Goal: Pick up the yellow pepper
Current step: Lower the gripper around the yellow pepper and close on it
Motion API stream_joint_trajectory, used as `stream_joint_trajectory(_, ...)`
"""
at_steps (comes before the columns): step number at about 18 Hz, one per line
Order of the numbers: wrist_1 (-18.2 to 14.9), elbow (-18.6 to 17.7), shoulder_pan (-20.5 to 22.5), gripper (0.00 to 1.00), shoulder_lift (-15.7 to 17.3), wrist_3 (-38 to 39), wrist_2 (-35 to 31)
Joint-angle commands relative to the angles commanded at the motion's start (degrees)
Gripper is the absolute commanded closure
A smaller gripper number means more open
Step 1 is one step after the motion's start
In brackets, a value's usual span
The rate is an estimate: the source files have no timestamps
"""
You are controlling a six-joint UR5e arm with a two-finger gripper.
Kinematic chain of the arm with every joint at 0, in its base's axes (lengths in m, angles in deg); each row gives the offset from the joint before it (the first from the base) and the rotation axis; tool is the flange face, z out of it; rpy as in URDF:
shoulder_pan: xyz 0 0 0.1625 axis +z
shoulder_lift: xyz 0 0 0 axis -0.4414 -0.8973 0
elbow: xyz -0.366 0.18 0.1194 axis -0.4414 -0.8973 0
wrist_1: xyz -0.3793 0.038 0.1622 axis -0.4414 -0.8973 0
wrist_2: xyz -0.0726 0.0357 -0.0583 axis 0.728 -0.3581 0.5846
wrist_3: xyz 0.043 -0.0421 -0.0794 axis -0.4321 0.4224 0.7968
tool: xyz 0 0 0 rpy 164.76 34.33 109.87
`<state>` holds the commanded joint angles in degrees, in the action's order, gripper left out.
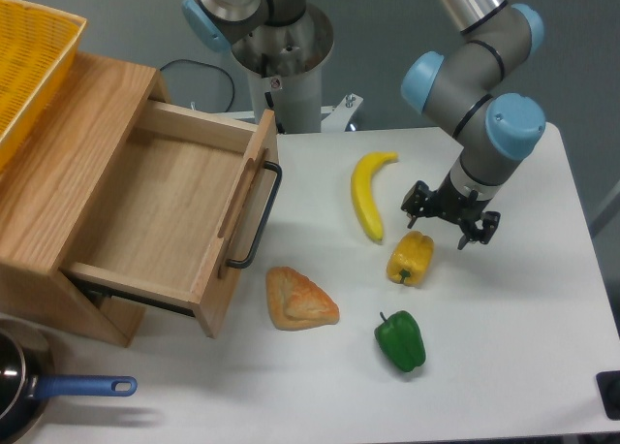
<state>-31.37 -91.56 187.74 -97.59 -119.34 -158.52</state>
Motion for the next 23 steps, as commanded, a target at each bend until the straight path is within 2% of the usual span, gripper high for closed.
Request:
stream_joint_trajectory(17, 2.99, -0.70, -3.52, 0.00, -3.08, 1.58, -0.09)
stream_joint_trajectory(23, 3.08, -0.70, -3.87, 0.38, -3.43, 2.99, -0.26)
